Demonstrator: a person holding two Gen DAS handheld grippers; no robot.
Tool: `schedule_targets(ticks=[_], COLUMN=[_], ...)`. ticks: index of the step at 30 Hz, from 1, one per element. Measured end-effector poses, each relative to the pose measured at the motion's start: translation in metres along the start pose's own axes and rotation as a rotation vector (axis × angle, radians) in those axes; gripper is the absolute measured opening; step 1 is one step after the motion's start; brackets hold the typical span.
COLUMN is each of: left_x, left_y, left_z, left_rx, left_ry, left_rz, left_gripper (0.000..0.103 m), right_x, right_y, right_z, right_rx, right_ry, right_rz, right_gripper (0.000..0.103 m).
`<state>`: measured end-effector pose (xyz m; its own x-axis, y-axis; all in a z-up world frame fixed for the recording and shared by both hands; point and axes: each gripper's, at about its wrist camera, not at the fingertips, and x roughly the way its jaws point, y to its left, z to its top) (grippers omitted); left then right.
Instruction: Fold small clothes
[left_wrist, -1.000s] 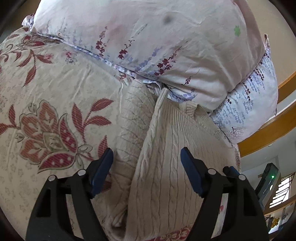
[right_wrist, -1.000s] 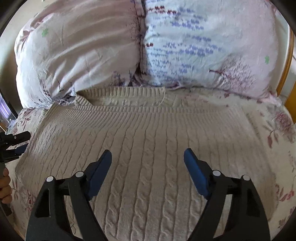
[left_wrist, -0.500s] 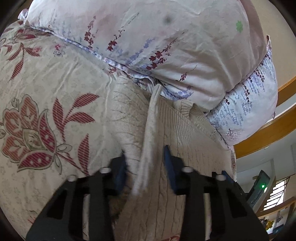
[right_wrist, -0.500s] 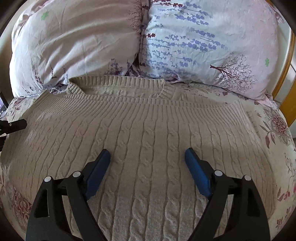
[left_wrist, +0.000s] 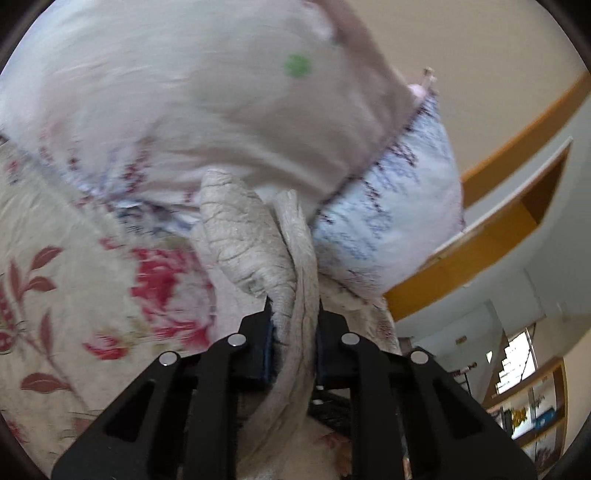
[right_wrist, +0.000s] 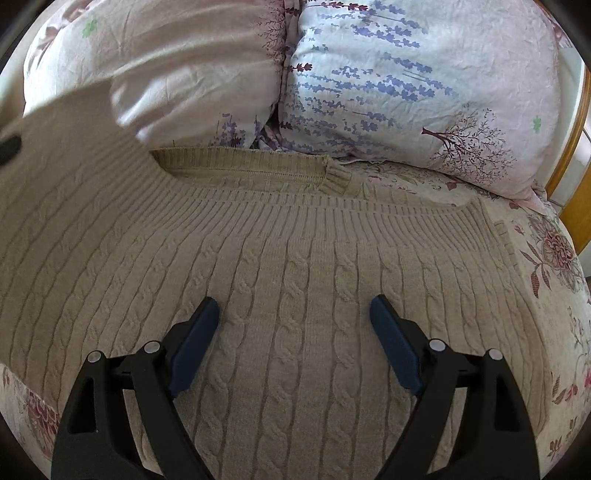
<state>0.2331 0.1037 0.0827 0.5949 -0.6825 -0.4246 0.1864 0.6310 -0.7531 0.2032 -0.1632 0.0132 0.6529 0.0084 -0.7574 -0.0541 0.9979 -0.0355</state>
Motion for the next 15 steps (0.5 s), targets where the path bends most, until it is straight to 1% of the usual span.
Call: schedule_targets(ticks=[2,5,9,10,12,13,15], left_x=[0.007,0.021,0.045,0.055,0.076,0.086,0.109], left_y=[-0.011,-0.026,-0.052,-0.060,-0.076,-0.082,-0.092], left_z=[-0.002,-0.004,-0.009,-0.012,-0.019,-0.023,-0.036], left_rx=[0.012,0.021,0.041,0.048,0.064,0.066,0.067], left_ry=[0.007,0.021,0.048,0.060,0.088,0.104,0.146], left_rz=[-0.027,-0.058,-0.104,-0.116,-0.131,-0.137,-0.147], left_gripper=[0.016,0.016,0.015,0.015,0.015,0.015,0.015], right_x=[0.000,-0.014,-0.041,-0.047,-0.053,-0.057,-0.063], right_y=[-0.002,-0.024,-0.075,-0.091,-0.116,-0.136,-0.162], right_z=[0.002,0.003,-0.002,-0.004,-0.007,-0.011,-0.019], right_rx=[0.003,0.072,0.180,0.204,0.247,0.298,0.379], right_ry=[0.006,-0.008,-0.079,-0.086,-0.086,-0.096,-0.121], right_rz=[0.016,0.105,0.146,0.165,0.233,0.273,0.288], right_gripper=[0.086,0.086,0.086,0.086,0.086,0.086,0.086])
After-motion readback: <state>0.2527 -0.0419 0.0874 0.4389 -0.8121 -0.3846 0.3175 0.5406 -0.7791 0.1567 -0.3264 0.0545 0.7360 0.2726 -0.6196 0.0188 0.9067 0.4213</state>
